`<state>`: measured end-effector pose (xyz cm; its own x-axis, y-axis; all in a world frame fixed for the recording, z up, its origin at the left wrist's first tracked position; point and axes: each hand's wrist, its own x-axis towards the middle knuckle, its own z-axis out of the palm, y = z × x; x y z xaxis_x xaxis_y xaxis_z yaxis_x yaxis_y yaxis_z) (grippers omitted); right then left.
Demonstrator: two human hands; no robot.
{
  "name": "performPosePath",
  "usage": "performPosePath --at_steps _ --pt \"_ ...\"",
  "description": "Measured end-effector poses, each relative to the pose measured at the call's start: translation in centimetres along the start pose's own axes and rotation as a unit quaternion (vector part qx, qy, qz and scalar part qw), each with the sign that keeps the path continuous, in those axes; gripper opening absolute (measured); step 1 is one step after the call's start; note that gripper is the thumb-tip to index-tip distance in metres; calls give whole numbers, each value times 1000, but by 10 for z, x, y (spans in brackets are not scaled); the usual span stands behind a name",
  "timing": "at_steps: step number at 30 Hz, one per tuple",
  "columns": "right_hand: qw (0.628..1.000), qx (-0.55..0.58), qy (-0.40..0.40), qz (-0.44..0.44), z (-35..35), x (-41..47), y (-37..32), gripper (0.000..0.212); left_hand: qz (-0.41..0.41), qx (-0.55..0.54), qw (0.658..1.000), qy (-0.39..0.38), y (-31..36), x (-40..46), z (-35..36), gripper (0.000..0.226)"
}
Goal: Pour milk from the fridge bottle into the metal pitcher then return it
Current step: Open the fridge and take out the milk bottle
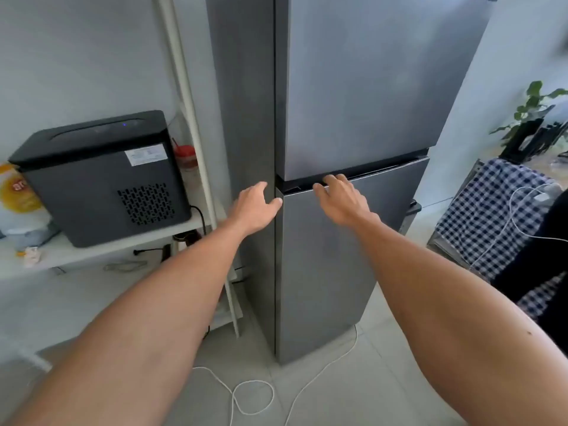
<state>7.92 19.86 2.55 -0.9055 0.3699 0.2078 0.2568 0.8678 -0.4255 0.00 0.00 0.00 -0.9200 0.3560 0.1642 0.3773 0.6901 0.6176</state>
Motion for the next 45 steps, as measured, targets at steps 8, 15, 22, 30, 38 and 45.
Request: performPosePath --at_steps 8,15,22,30,38,45 --pt "992 126 -21 18 41 35 -6 50 -15 -85 996 -1 -25 32 43 71" --pt "974 224 -3 20 57 57 6 54 -20 -220 975 12 -25 49 69 53" --pt "969 242 -34 33 51 58 7 52 2 -225 974 7 -22 41 68 50" --pt "980 188 -16 64 42 39 10 51 16 -224 974 8 -16 13 75 50" --pt "965 153 48 210 15 5 32 61 41 -238 970 7 -12 -17 82 12" --pt "956 142 34 253 -41 -41 97 58 107 -105 981 -121 13 -33 135 35"
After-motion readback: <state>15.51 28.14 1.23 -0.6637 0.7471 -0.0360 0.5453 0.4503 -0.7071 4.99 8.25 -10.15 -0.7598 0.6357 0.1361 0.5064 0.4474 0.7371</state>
